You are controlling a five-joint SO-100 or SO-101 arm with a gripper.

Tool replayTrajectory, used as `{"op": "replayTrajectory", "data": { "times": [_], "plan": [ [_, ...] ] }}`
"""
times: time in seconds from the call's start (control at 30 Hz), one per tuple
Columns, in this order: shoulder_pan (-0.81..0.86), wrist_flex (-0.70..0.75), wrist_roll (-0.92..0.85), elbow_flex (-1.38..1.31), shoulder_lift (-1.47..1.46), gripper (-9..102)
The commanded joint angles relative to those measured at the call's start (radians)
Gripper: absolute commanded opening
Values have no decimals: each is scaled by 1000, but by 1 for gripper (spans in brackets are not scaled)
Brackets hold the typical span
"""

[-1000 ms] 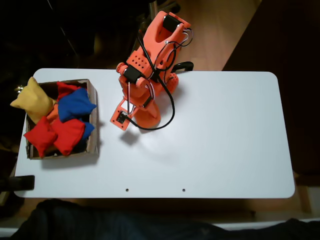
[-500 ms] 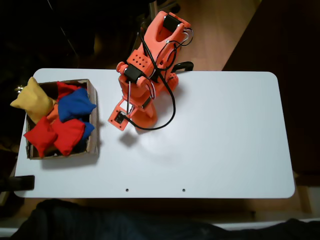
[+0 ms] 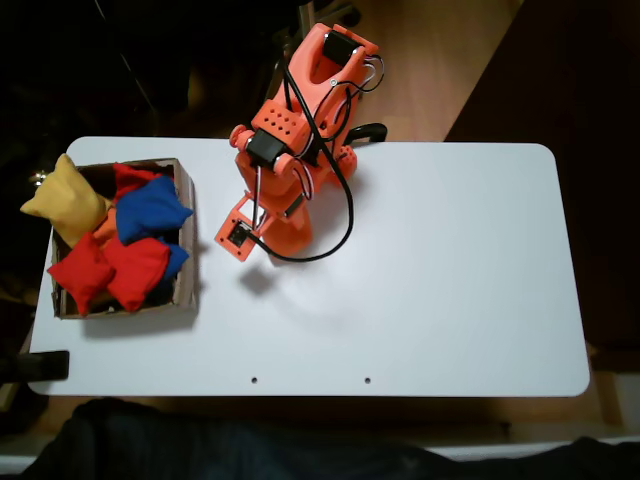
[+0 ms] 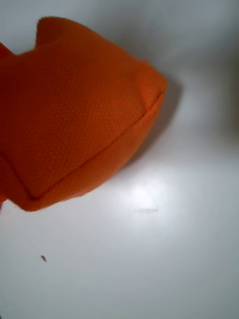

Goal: Grasp a bag and put it in the box.

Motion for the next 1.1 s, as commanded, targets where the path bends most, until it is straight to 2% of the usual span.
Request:
{"op": "replayTrajectory", "data": {
  "times": [0.0, 1.07],
  "plan": [
    [-20, 18, 20, -64, 9, 29],
    [-37, -14, 81, -97, -46, 8]
  ]
}}
